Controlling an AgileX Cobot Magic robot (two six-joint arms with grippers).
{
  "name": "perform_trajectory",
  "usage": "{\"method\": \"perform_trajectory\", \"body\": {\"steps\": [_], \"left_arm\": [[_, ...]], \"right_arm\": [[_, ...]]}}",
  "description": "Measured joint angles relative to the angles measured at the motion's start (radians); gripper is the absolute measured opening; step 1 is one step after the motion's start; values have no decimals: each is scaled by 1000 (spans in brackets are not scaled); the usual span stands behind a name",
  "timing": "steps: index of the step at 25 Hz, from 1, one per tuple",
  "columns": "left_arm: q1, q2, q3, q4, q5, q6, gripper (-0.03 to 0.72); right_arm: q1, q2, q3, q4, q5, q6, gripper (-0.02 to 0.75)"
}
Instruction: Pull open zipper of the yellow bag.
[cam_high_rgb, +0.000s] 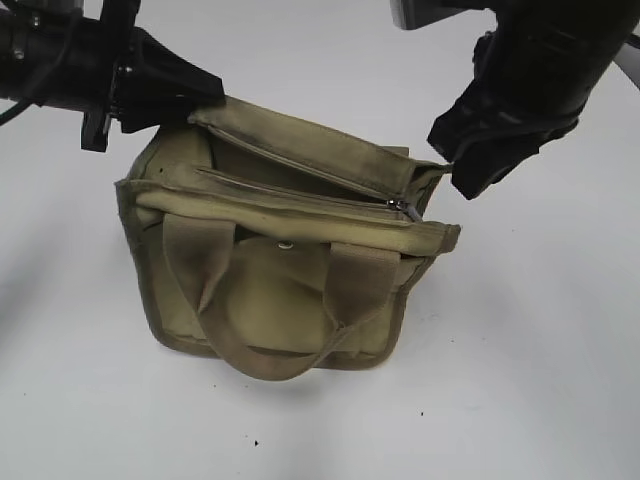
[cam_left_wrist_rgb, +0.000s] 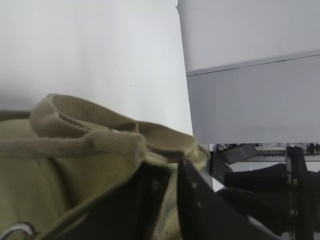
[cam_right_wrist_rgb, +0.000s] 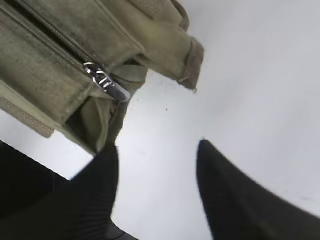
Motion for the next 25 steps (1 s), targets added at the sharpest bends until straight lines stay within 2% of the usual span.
{"method": "perform_trajectory", "body": {"steps": [1, 3, 5, 9, 11, 19, 22, 25], "left_arm": [[0, -6, -8, 13, 5, 0, 303], [0, -26, -27, 60, 15, 0, 444], [0, -73, -40, 130, 20, 0, 503], [0, -224, -56, 283, 41, -3, 533], [0, -310, -57, 389, 42, -44, 536], [0, -689, -53, 995, 152, -428, 509], [0, -867, -2, 1128, 200, -507, 493], [0, -1033, 93, 1187, 216, -538, 489]], "right_arm": [[0, -11, 0, -3, 0, 17, 409], [0, -36, 0, -4, 1, 35, 560], [0, -78, 0, -4, 2, 56, 618], [0, -197, 30, -4, 2, 92, 602], [0, -269, 90, -4, 2, 112, 587], [0, -682, 449, -4, 3, 192, 582], [0, -896, 562, -4, 6, 197, 582], [0, -1074, 652, -4, 10, 198, 582]]}}
